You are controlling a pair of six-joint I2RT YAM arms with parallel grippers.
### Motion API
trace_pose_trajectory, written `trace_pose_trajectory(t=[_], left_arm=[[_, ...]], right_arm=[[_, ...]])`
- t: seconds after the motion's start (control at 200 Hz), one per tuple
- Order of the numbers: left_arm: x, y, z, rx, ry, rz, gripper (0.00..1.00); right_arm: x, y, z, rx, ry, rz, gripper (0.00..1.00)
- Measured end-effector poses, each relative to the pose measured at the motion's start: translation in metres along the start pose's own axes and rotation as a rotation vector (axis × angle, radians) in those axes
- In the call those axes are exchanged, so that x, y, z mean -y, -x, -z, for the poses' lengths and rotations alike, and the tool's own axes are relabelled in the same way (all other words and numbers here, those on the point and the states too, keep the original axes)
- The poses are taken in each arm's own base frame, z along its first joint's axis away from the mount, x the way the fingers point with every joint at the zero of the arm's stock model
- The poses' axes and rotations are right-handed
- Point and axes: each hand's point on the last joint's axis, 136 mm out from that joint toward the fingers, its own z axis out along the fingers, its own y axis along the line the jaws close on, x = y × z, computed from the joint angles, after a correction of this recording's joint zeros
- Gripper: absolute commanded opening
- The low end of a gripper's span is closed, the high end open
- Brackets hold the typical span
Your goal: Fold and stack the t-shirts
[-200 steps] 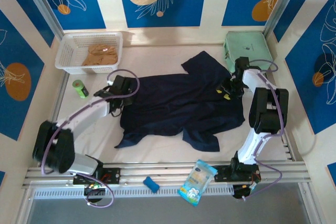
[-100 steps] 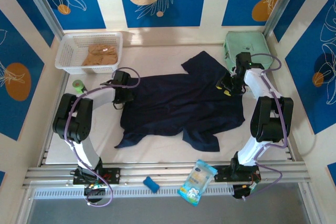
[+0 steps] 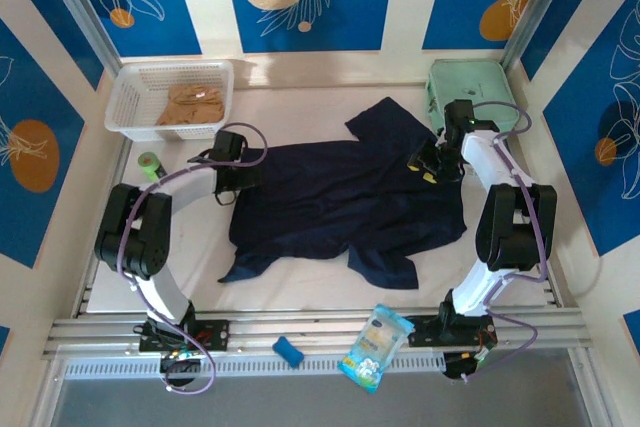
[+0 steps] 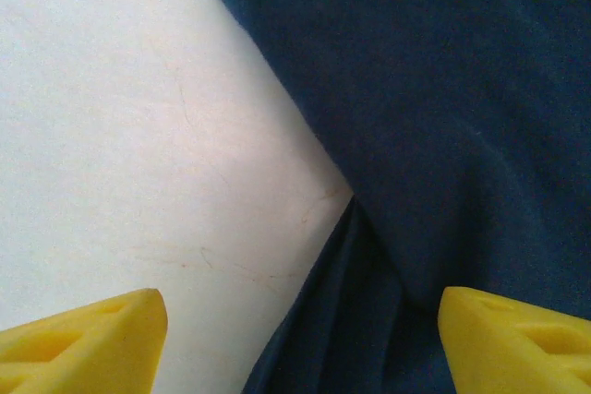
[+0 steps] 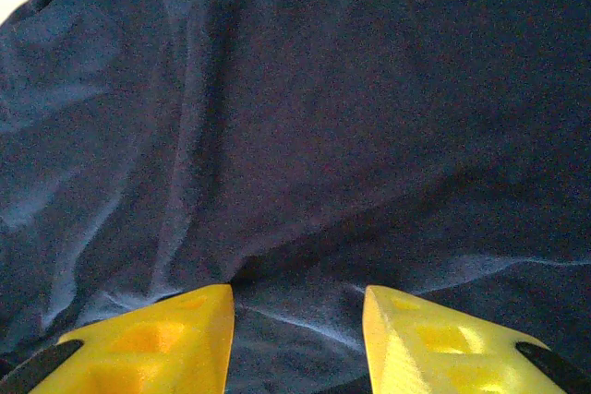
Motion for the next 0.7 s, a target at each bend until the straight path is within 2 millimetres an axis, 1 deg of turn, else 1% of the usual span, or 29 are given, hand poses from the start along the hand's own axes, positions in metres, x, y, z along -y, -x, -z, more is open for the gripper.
trace_pose_trajectory(t=[0.13,0.205,0.36,0.445,0.495,0.565,0.6,0.665,0.7], left_arm=[[0.0,0.001,-0.002,-0.004,0.002,-0.014,0.69],[-0.002,-0.001,-0.008,-0.016,0.009,-0.017,0.64],[-0.008,-0.014,-0.025,-0.064,0.032,-0.023,0.54],[-0.011,-0.016,-0.028,-0.069,0.041,-0.025,0.47],[-0.012,-0.015,-0.029,-0.069,0.045,-0.029,0.41],[-0.015,-0.015,-0.029,-0.07,0.057,-0.033,0.27],[-0.016,-0.014,-0.029,-0.072,0.06,-0.032,0.19],[-0.011,-0.009,-0.032,-0.062,0.042,-0.027,0.01],[-0.009,-0.007,-0.032,-0.058,0.033,-0.031,0.0]], right_arm=[[-0.002,-0.001,0.0,-0.002,0.001,0.005,0.42],[-0.002,-0.002,-0.001,-0.003,0.001,0.007,0.42],[-0.003,-0.002,-0.001,-0.003,0.001,0.008,0.42],[-0.003,-0.002,-0.001,-0.003,0.001,0.009,0.42],[-0.003,-0.002,-0.001,-0.003,0.001,0.011,0.41],[-0.003,-0.002,-0.001,-0.004,0.001,0.011,0.41],[-0.002,-0.002,-0.001,-0.004,0.001,0.011,0.41],[-0.002,-0.002,-0.002,-0.005,0.0,0.01,0.41],[-0.002,-0.002,-0.003,-0.008,-0.001,0.01,0.41]])
